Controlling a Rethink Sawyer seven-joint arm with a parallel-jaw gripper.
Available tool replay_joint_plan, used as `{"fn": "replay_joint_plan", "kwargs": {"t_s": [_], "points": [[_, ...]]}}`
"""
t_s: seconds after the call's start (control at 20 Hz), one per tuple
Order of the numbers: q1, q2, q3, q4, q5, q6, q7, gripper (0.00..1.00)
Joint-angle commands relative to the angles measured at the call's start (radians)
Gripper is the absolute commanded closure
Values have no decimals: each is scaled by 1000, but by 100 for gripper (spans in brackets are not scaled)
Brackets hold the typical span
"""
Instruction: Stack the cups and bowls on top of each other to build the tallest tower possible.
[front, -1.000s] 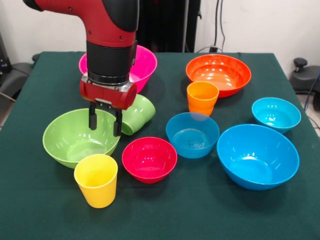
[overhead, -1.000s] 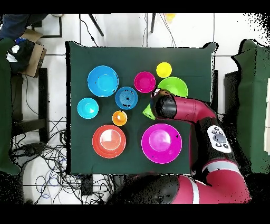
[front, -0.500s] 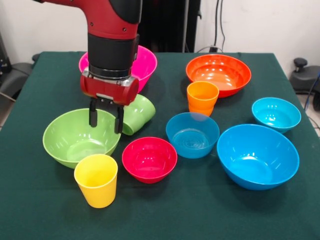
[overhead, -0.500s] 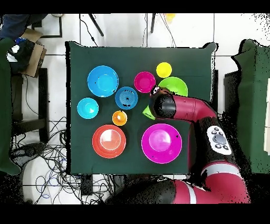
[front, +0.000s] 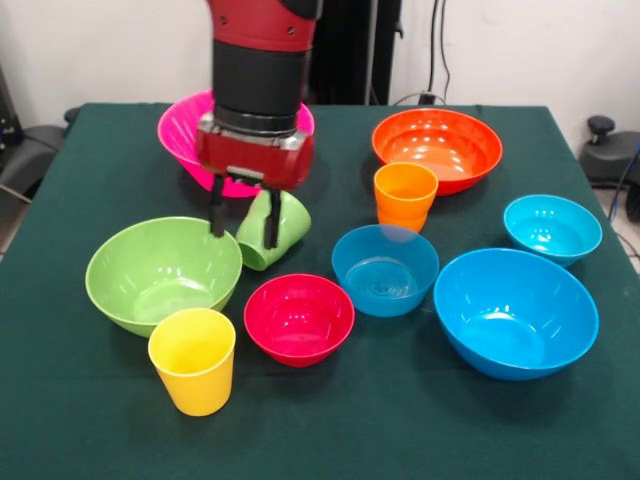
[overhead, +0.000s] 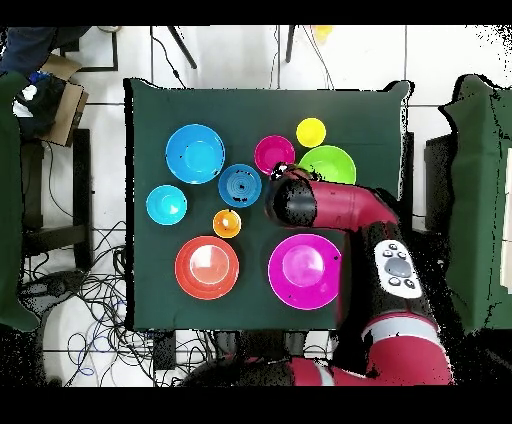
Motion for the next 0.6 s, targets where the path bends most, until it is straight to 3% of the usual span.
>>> {"fn": "replay_joint_plan", "kwargs": {"t_s": [0.05,0.3,0.6], "points": [[83,4,21,73,49,80,141,0],[114,5,-14,57,70,84,130,0],[50,-12,-7,43,39,118,27,0]]}}
